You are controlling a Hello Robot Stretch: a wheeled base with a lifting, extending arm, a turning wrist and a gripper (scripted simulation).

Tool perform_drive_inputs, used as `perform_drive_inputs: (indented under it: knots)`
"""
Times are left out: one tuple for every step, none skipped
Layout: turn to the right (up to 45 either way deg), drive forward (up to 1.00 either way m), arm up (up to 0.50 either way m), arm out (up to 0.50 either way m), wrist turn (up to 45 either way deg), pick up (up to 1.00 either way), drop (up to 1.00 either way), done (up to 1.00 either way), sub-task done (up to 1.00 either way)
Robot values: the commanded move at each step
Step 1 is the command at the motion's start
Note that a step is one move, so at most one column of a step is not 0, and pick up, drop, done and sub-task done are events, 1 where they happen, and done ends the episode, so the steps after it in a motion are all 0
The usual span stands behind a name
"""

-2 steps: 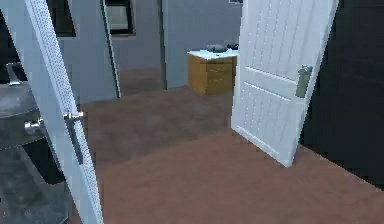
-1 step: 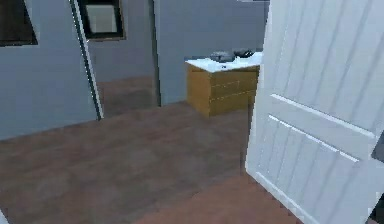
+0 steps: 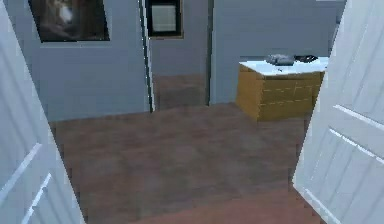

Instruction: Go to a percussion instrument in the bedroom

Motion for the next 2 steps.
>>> perform_drive_inputs:
  knots:
    - [0.0,1.00,0.00,0.00,0.0,0.00,0.00,0.00,0.00]
    - [-3.0,0.00,0.00,0.00,0.0,0.00,0.00,0.00,0.00]
